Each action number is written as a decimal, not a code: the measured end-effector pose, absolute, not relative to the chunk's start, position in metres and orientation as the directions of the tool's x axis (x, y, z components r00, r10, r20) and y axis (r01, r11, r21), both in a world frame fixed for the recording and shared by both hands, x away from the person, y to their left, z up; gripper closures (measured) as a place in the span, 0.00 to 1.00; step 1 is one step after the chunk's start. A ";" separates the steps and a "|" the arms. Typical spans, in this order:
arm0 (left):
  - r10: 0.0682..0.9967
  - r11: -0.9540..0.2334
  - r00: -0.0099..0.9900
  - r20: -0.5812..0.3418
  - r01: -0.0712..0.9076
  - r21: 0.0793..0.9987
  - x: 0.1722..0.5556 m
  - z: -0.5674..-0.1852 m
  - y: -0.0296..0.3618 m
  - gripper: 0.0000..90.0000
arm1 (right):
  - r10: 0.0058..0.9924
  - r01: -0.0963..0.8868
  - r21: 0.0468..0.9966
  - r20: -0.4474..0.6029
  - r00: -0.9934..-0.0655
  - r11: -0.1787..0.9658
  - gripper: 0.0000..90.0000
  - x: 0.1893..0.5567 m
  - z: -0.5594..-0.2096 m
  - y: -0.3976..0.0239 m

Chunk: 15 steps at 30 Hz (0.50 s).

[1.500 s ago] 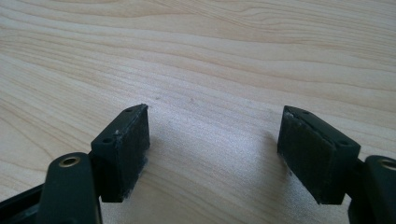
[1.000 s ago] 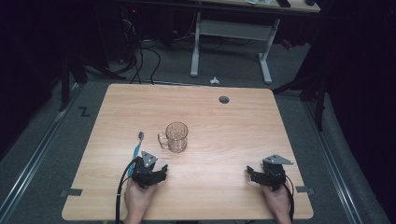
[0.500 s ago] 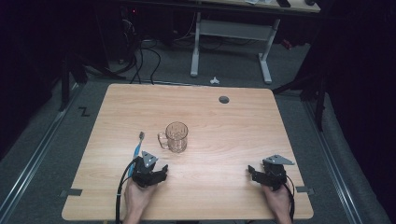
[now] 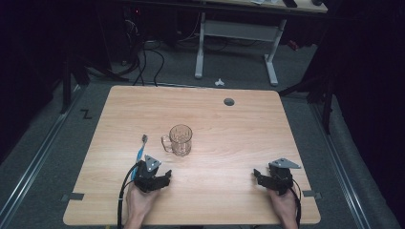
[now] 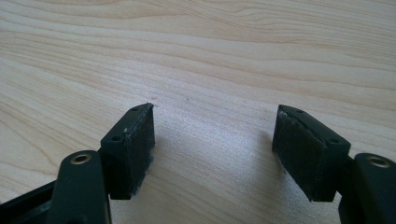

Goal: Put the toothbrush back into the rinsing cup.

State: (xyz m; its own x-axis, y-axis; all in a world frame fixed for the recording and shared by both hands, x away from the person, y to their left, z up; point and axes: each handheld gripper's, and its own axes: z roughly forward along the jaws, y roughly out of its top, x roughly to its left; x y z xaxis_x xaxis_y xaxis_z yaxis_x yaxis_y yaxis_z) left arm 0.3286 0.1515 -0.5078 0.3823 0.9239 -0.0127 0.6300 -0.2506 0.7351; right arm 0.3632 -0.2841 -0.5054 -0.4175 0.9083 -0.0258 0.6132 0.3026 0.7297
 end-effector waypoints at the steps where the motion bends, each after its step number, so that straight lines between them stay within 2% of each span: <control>1: 0.923 -0.252 0.384 -0.012 0.628 0.736 0.328 -0.507 0.152 0.35 | 0.909 0.615 0.729 -0.024 -0.415 0.300 0.33 0.363 -0.505 -0.284; 9: 0.923 -0.246 0.384 -0.019 0.626 0.740 0.322 -0.503 0.158 0.34 | 0.909 0.615 0.729 -0.023 -0.416 0.300 0.33 0.362 -0.505 -0.284; 15: 0.921 -0.235 0.388 -0.034 0.622 0.746 0.318 -0.496 0.166 0.38 | 0.909 0.615 0.729 -0.023 -0.416 0.300 0.33 0.362 -0.505 -0.284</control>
